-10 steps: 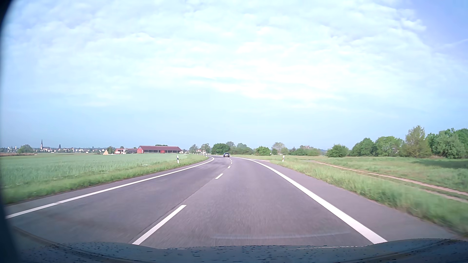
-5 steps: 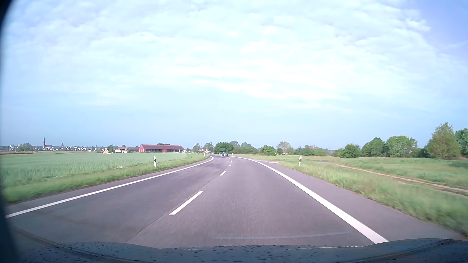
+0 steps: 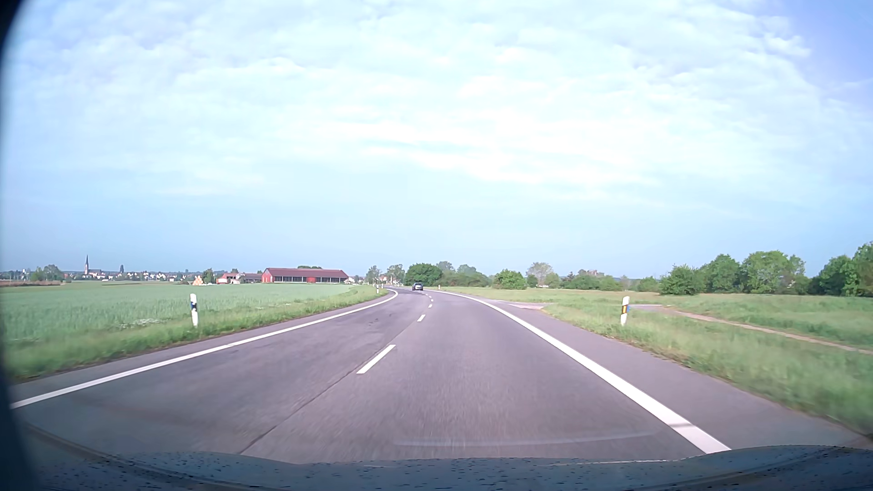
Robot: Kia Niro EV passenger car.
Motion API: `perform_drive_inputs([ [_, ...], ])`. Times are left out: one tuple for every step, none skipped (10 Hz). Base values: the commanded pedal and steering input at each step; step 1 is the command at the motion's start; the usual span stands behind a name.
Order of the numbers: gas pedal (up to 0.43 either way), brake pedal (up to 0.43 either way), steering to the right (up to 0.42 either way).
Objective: Follow the waypoints while adhering to traffic rules and regulations
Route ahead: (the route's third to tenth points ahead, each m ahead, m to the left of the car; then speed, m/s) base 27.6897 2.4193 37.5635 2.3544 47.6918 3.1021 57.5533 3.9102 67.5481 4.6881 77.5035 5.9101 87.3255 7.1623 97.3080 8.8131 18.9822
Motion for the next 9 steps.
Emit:
perform_drive_inputs([
  [0.177,0.000,-0.010],
  [0.177,0.000,-0.010],
  [0.177,0.000,-0.010],
  [0.177,0.000,-0.010],
  [0.177,0.000,-0.011],
  [0.177,0.000,-0.010],
  [0.177,0.000,-0.011],
  [0.177,0.000,-0.010],
  [0.177,0.000,-0.011],
])
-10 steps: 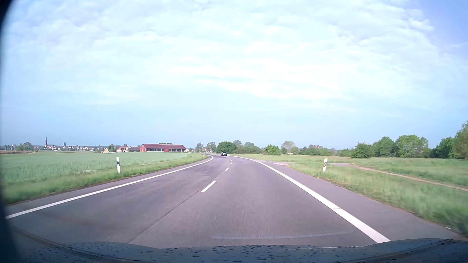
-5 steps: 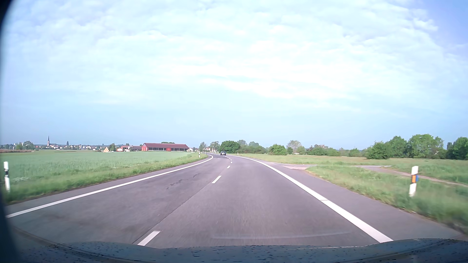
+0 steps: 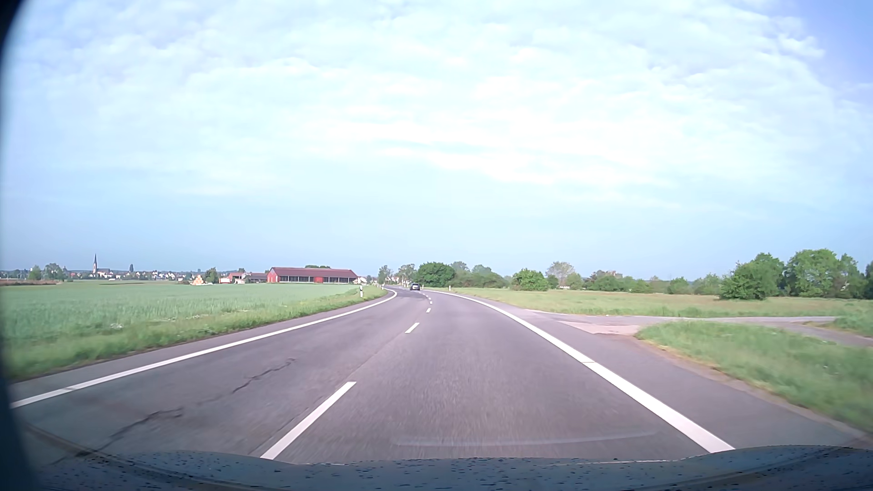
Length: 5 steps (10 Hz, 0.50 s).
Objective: Follow the waypoints while adhering to traffic rules and regulations
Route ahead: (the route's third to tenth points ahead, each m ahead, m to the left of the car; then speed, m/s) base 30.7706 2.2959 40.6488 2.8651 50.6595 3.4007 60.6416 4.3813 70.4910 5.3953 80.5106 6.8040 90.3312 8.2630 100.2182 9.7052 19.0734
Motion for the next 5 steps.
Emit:
perform_drive_inputs([
  [0.177,0.000,-0.010],
  [0.177,0.000,-0.010],
  [0.177,0.000,-0.010],
  [0.169,0.000,-0.010],
  [0.169,0.000,-0.010],
])
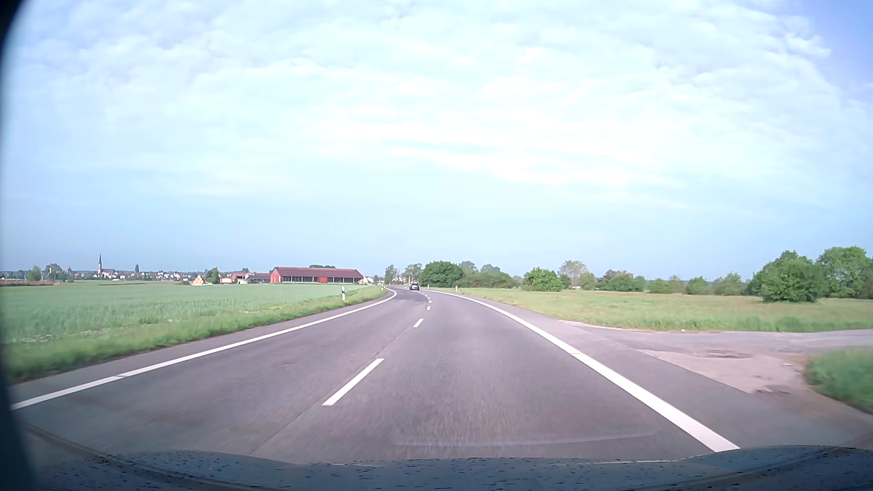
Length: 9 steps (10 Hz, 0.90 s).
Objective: Follow the waypoints while adhering to traffic rules and regulations
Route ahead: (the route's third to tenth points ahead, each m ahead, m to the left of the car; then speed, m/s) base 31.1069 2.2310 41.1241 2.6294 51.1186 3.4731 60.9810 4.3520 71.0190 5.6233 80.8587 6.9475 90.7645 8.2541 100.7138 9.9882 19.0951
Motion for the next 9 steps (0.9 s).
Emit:
perform_drive_inputs([
  [0.169,0.000,-0.010],
  [0.157,0.000,-0.011],
  [0.157,0.000,-0.011],
  [0.157,0.000,-0.011],
  [0.157,0.000,-0.011],
  [0.157,0.000,-0.011],
  [0.157,0.000,-0.011],
  [0.157,0.000,-0.012],
  [0.157,0.000,-0.011],
])
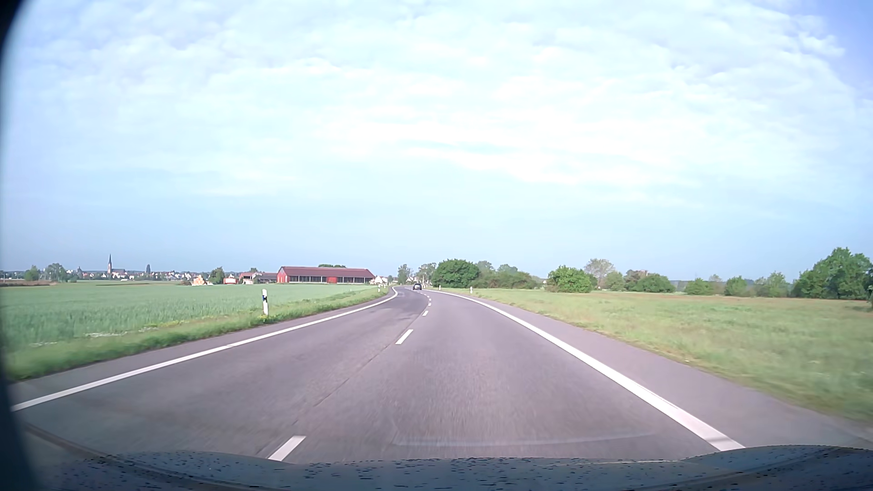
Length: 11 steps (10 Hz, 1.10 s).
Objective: Follow the waypoints while adhering to traffic rules and regulations
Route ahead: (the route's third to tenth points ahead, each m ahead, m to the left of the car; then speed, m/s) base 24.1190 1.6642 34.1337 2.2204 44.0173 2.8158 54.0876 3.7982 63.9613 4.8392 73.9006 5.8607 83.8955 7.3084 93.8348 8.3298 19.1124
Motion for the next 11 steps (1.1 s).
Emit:
perform_drive_inputs([
  [0.157,0.000,-0.011],
  [0.157,0.000,-0.011],
  [0.157,0.000,-0.011],
  [0.157,0.000,-0.011],
  [0.157,0.000,-0.011],
  [0.157,0.000,-0.011],
  [0.157,0.000,-0.011],
  [0.157,0.000,-0.011],
  [0.157,0.000,-0.011],
  [0.157,0.000,-0.011],
  [0.157,0.000,-0.011],
])
